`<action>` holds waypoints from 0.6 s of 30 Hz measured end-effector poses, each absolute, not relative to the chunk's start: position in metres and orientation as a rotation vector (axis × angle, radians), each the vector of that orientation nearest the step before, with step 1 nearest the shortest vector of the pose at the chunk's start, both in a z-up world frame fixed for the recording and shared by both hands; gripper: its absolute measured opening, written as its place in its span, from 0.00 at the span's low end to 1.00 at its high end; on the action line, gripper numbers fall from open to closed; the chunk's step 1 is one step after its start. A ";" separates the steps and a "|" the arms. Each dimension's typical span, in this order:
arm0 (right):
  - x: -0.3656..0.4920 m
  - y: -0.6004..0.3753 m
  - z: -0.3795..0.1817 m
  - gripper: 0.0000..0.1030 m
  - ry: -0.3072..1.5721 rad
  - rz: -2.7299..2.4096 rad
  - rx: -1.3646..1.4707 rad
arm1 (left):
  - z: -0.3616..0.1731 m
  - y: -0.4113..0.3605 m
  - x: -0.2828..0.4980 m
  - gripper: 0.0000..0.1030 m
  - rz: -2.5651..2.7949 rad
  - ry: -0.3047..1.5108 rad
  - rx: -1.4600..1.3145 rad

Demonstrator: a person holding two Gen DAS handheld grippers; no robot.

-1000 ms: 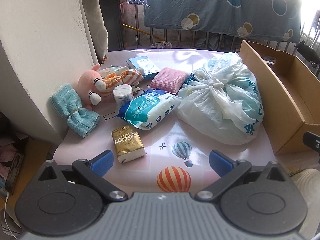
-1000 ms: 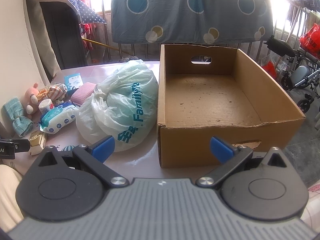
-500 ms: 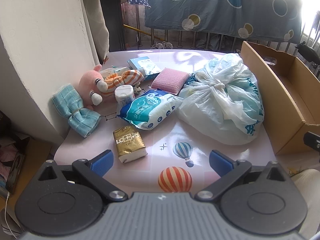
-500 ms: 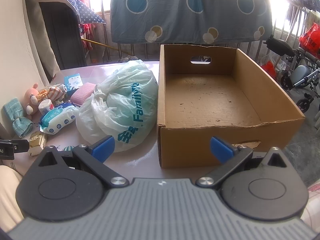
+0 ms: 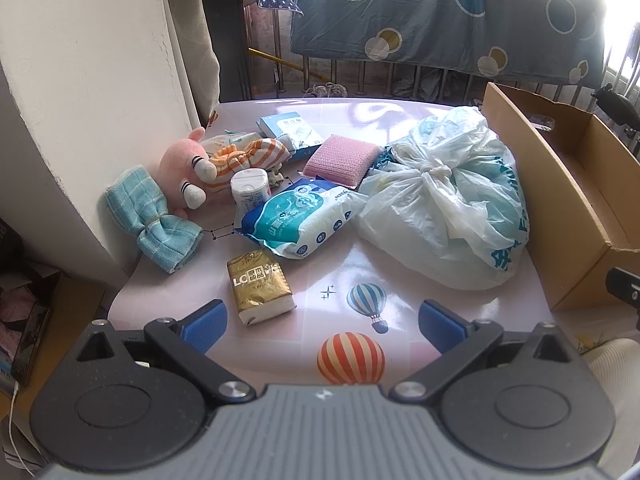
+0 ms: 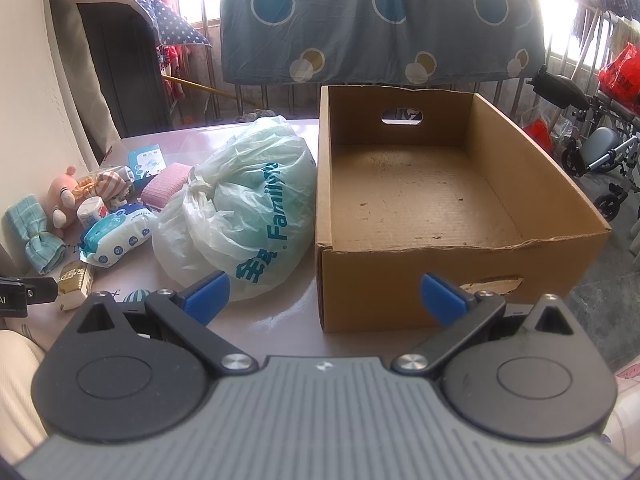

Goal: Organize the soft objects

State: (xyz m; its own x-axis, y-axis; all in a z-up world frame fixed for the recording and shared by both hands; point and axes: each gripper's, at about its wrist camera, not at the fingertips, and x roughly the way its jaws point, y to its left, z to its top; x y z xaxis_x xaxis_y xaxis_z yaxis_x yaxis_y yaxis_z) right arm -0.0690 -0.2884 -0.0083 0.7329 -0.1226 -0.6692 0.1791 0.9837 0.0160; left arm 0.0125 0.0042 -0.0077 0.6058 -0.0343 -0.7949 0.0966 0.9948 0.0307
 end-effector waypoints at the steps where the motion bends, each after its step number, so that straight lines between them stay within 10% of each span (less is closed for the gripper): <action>1: -0.069 -0.288 -0.009 0.99 0.731 -0.167 0.082 | -0.008 0.005 0.013 0.99 -0.075 0.918 0.073; 18: -0.061 -0.283 0.002 0.99 0.702 -0.119 0.054 | -0.006 0.026 0.017 0.99 -0.076 0.923 0.056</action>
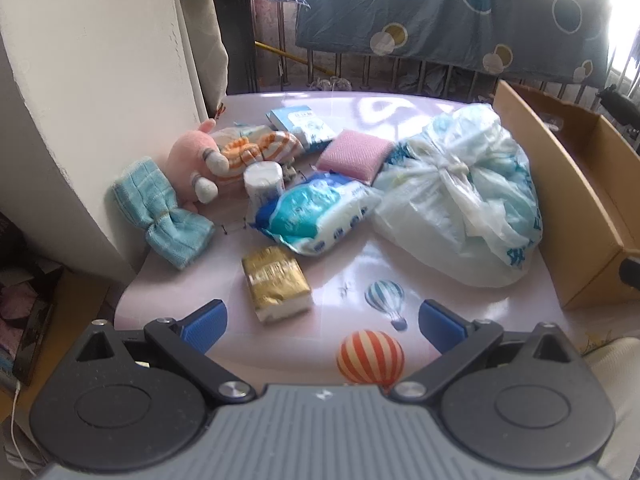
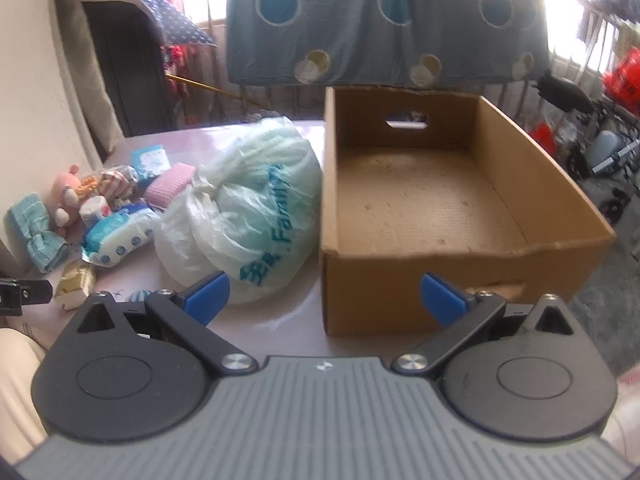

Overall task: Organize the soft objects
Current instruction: 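Reach the right tool to the pink knit sponge and close on it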

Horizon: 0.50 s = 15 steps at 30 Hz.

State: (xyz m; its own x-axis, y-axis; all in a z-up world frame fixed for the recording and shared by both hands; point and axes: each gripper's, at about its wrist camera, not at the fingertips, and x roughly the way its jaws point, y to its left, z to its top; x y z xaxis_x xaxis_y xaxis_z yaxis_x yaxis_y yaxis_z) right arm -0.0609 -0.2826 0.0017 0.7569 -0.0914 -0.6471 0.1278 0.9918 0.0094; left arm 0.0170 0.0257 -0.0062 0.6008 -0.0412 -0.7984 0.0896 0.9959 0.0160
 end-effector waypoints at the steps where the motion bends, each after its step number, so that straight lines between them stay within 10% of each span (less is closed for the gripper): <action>1: -0.056 -0.280 0.008 0.99 0.683 -0.097 0.048 | -0.003 0.030 0.020 0.99 -0.092 0.908 0.055; 15: 0.176 -0.257 0.028 0.91 0.900 0.390 0.481 | 0.002 0.029 0.141 0.88 -0.179 0.787 0.181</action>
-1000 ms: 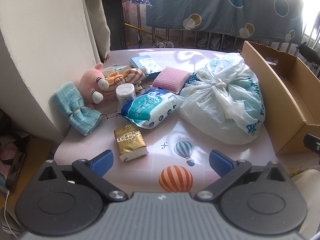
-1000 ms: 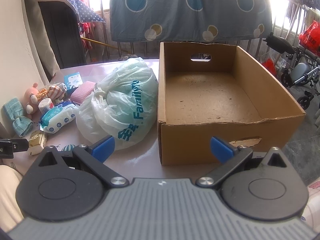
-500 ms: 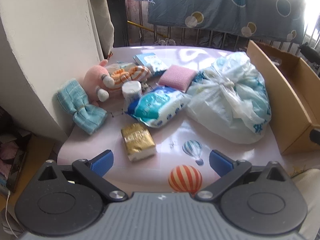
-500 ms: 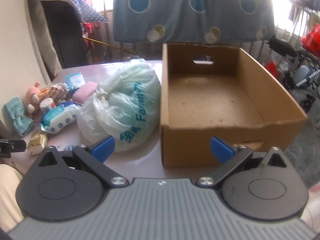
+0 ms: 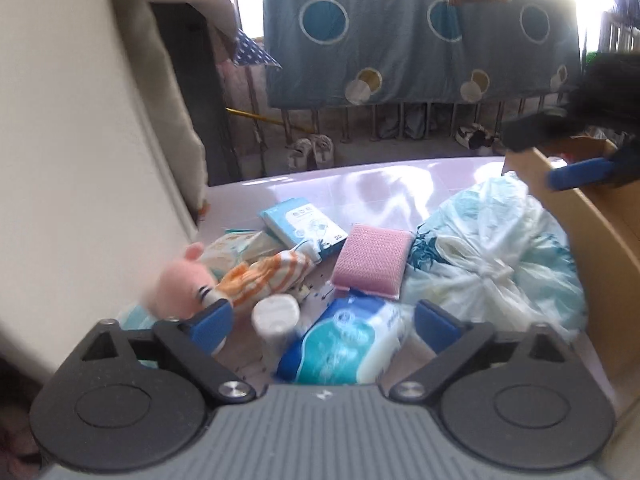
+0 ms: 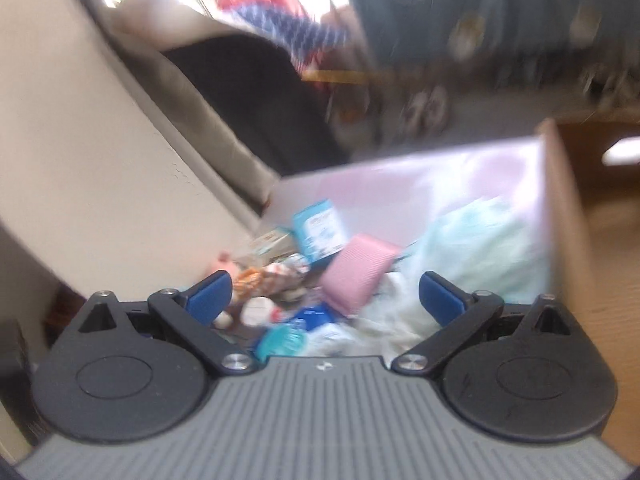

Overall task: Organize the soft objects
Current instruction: 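Reach the right tool to the pink knit sponge and close on it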

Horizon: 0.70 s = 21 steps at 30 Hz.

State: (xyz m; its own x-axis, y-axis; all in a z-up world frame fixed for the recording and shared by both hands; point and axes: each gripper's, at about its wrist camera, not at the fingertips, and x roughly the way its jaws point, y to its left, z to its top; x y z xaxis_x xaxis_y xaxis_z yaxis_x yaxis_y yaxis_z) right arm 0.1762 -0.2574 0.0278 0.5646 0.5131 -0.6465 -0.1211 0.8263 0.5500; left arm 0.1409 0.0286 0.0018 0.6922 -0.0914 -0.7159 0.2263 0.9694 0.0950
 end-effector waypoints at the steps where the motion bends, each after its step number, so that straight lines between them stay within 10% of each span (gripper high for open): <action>1: 0.198 -0.254 0.017 0.89 0.952 0.400 0.523 | -0.004 0.028 0.154 0.85 -0.197 0.805 0.167; 8: 0.296 -0.232 -0.063 0.61 1.279 0.360 0.696 | -0.045 0.011 0.231 0.67 -0.291 0.940 0.163; 21: 0.353 -0.219 -0.135 0.52 1.536 0.301 0.706 | -0.105 -0.040 0.308 0.88 -0.351 1.112 0.338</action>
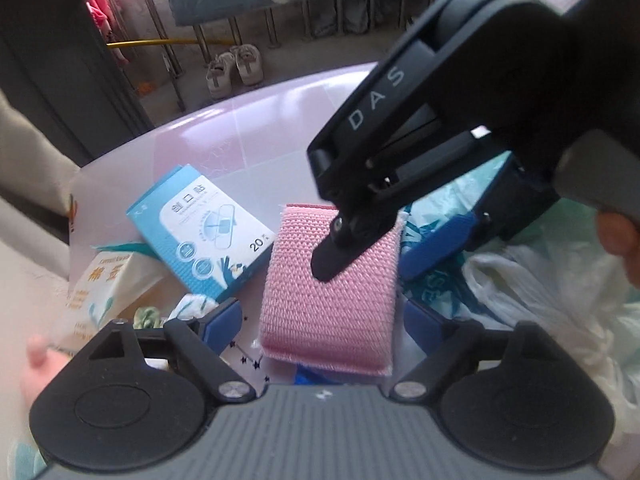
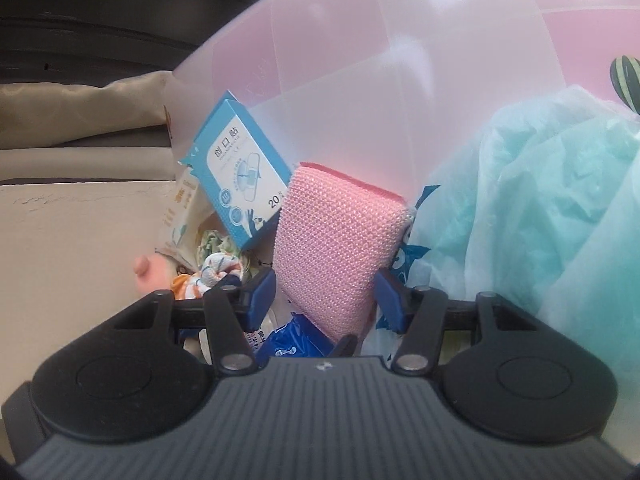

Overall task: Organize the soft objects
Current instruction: 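Reach the right tool to the pink knit sponge and close on it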

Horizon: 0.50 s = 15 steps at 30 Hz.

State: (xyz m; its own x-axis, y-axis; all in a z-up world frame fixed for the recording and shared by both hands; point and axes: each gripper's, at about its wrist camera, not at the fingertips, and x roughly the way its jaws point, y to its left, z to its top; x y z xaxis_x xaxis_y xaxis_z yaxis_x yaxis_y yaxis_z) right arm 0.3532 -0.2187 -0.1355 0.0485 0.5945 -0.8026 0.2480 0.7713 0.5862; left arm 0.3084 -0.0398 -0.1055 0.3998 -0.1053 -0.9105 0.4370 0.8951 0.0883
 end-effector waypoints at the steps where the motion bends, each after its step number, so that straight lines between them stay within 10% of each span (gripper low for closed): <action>1: 0.355 -0.219 -0.137 0.53 1.546 0.299 0.710 | -0.108 -0.042 0.311 0.89 -0.354 1.120 0.347; 15: 0.362 -0.225 -0.157 0.52 1.546 0.301 0.758 | -0.130 -0.048 0.339 0.89 -0.334 1.229 0.394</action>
